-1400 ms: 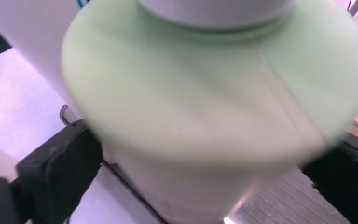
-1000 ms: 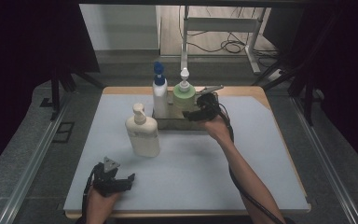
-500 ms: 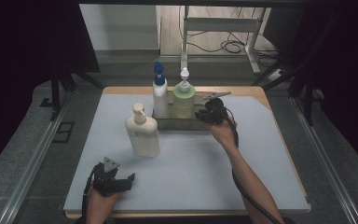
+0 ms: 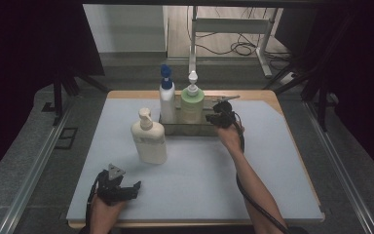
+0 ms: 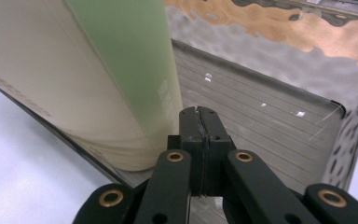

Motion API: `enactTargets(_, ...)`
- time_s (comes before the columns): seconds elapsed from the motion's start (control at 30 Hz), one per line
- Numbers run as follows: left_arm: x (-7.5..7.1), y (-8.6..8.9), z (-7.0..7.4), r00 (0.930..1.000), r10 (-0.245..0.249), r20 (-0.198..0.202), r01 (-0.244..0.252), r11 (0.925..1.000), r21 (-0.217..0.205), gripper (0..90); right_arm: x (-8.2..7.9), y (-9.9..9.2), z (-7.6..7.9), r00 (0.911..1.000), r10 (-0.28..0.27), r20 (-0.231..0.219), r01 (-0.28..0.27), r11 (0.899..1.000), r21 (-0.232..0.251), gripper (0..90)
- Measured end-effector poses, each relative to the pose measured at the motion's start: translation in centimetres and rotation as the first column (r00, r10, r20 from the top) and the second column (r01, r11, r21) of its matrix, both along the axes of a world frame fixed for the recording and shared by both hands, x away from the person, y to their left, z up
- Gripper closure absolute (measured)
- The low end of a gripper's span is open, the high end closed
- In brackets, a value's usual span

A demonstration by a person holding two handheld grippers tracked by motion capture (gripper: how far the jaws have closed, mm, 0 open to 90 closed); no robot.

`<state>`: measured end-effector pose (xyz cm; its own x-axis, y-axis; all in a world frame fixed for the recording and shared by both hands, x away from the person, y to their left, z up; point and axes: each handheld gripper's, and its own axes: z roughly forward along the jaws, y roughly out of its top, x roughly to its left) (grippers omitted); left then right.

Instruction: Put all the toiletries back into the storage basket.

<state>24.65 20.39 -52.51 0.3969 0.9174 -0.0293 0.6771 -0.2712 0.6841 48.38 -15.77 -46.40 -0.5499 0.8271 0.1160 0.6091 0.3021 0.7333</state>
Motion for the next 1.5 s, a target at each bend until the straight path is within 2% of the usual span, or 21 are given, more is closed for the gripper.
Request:
enactTargets(0.27,0.0,0.0,0.0,1.0,0.0,0.0,0.0,1.0,-0.001,10.4,0.5,0.5,0.0,0.9998,0.0,-0.018,0.0,1.0,0.011,89.8)
enactTargets(0.4,0.0,0.0,0.0,1.0,-0.002,-0.001,0.002,1.0,0.002,10.4,0.6,0.9,-0.1,0.9996,0.015,-0.025,-0.014,1.0,0.006,89.7)
enactTargets(0.77,0.0,0.0,0.0,1.0,0.001,0.0,-0.001,1.0,-0.002,10.3,0.6,1.2,-0.5,0.999,0.013,-0.044,-0.013,1.0,0.003,89.8)
enactTargets(1.07,0.0,0.0,0.0,1.0,0.0,-0.001,0.0,1.0,-0.001,10.4,0.3,2.4,-0.6,0.998,0.043,-0.046,-0.044,0.999,-0.003,89.8)
enactTargets(1.5,0.0,0.0,0.0,1.0,0.001,0.0,-0.001,1.0,-0.003,10.4,0.1,2.7,-0.5,0.9987,0.033,-0.04,-0.033,0.999,-0.014,89.9)
